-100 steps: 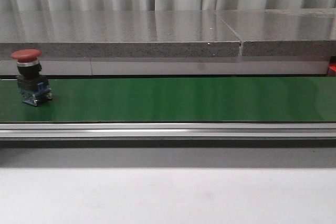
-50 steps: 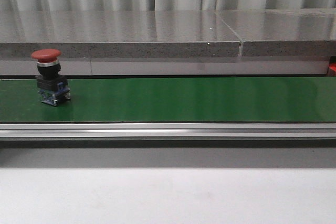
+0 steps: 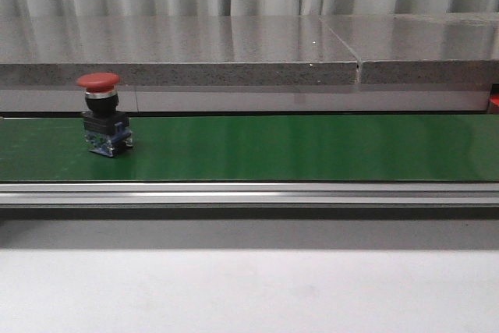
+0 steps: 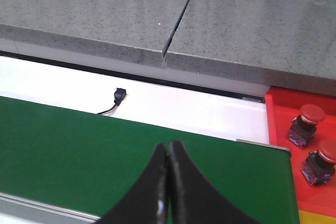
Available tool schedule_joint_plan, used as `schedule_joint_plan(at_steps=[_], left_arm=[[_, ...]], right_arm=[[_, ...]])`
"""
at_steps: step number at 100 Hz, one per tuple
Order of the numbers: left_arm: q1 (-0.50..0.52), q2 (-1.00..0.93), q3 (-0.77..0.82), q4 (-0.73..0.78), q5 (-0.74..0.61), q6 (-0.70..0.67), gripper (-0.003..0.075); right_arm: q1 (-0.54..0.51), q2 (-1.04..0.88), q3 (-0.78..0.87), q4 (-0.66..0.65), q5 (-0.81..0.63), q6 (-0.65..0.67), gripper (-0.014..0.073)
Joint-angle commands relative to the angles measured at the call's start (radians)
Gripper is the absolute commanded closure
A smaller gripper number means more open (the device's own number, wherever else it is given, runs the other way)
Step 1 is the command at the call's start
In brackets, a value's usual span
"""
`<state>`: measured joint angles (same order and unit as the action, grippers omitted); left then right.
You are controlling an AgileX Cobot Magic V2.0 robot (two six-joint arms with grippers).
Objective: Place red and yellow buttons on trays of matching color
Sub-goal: 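Grasp a yellow push-button on the table with the left gripper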
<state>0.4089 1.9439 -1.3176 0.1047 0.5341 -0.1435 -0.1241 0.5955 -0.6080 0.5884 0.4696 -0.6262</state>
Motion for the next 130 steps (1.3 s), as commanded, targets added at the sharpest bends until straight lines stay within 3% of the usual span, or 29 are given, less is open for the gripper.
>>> schedule_joint_plan(at_steps=[1,13,34,60,98,130], left_arm=[[-0.002,-0.073,-0.028,-0.008,-0.005,-0.006,0.0672],[-0.004,-0.127,-0.028,-0.01,-0.001,-0.006,0.072],[-0.019,-0.28,-0.028,-0.017,0.024,-0.006,0.0731],[-0.133,-0.43,-0.013,-0.016,0.105,0.003,0.0731],[-0.348,-0.45,0.149,-0.016,0.051,0.003,0.0731],[-0.394,-0.45,0.185,-0.037,0.035,0.003,0.0728]], right_arm=[[0.001,-0.001,-0.024,0.02,-0.06,-0.01,0.066],[0.001,-0.001,-0.024,0.02,-0.06,-0.01,0.066],[0.001,-0.001,-0.024,0.02,-0.06,-0.01,0.066],[0.001,-0.001,-0.024,0.02,-0.06,-0.01,0.066],[0.001,-0.001,-0.024,0.02,-0.06,-0.01,0.066],[0.001,-0.001,-0.024,0.02,-0.06,-0.01,0.066]])
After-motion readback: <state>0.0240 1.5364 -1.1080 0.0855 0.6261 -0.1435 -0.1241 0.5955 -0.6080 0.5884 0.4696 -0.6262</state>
